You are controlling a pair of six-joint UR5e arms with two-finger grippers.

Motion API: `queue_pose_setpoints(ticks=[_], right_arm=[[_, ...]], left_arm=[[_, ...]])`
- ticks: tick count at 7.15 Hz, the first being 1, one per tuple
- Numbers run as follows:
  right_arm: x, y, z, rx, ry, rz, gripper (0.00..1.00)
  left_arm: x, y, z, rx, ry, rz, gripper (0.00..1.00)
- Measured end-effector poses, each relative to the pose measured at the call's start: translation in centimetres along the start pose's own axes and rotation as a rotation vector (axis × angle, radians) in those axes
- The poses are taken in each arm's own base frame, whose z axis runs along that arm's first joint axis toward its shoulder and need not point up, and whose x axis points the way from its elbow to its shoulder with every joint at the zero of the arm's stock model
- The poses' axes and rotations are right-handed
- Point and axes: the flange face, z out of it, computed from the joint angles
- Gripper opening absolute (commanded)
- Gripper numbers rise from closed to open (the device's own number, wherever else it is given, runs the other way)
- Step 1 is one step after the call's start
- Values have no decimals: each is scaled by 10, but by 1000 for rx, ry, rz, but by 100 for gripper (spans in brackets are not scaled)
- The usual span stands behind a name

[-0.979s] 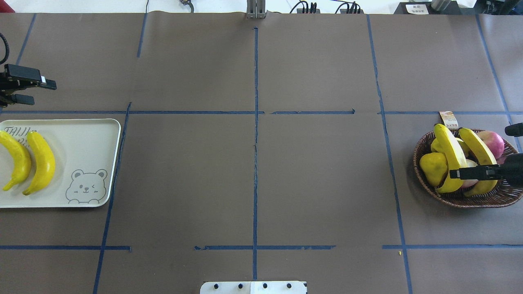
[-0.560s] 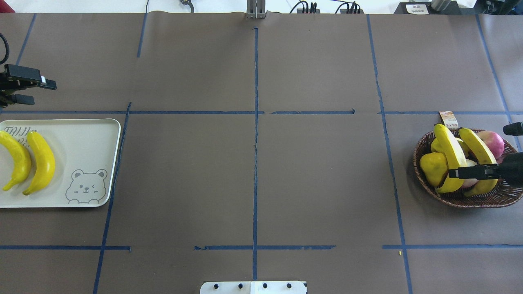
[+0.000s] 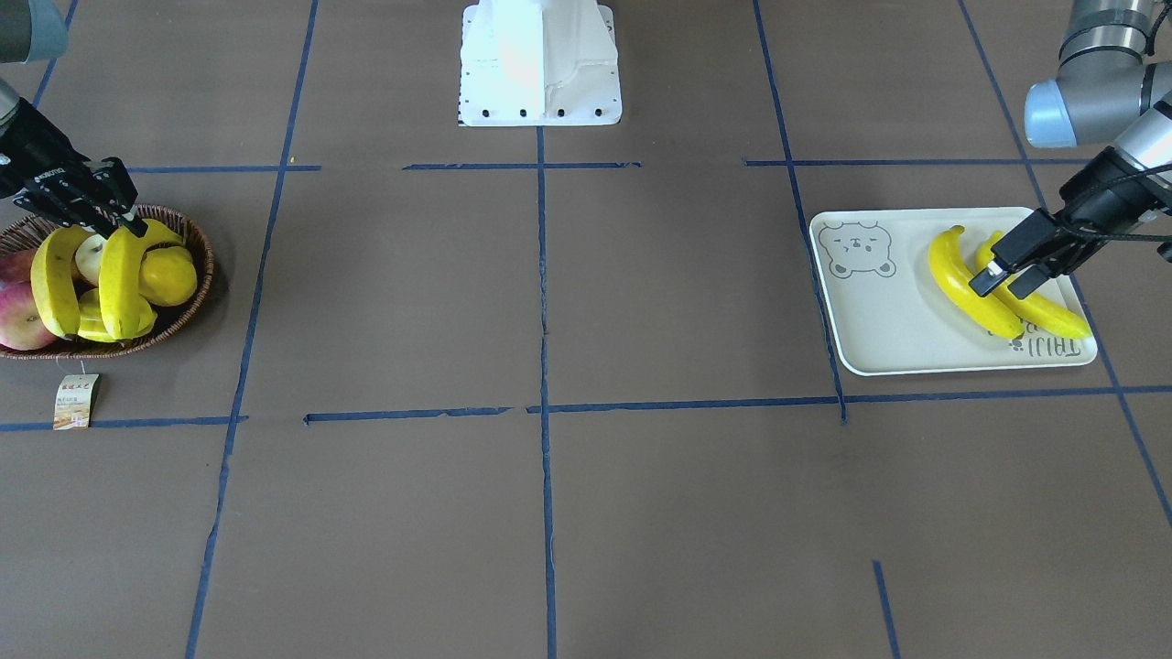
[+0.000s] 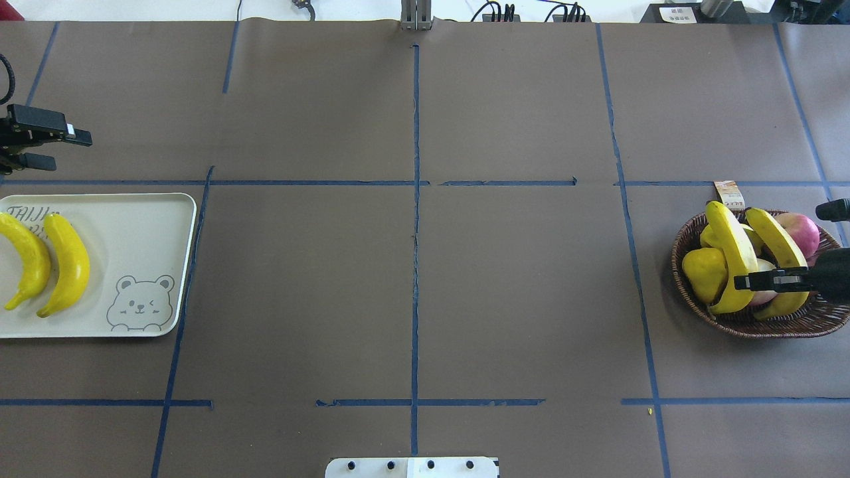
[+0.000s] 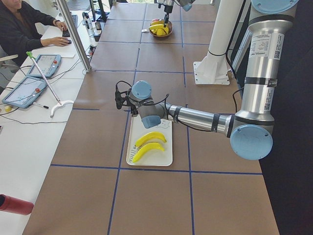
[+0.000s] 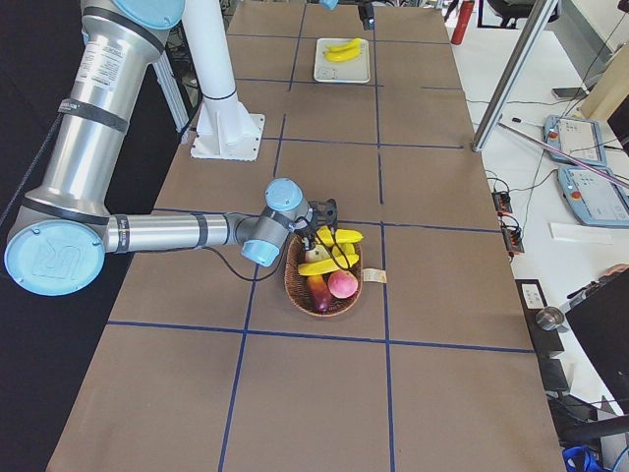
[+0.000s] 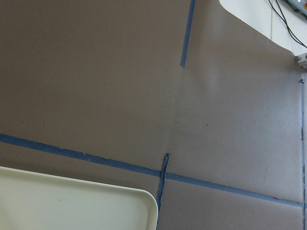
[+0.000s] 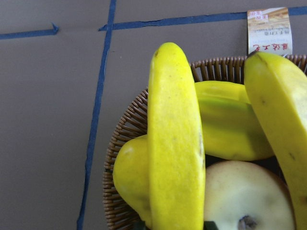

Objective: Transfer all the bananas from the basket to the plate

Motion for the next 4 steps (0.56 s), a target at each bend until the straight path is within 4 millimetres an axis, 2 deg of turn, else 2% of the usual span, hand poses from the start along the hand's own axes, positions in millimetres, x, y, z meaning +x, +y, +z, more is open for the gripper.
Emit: queue_pose_setpoints(ticks=[1,2,3,4], right_arm=[[-1,0,-3,0,-4,0,1],[-1,-2,-12,0,-20,6,1],[1,-9,-33,0,-55,25,1],[5,-18,-64,-3,-108,52,0]], left_arm=[[0,0,0,0,0,0,100],[0,0,0,0,1,1,100],[1,0,-1,-1,2,1,100],[2,1,-1,-1,4,3,100]])
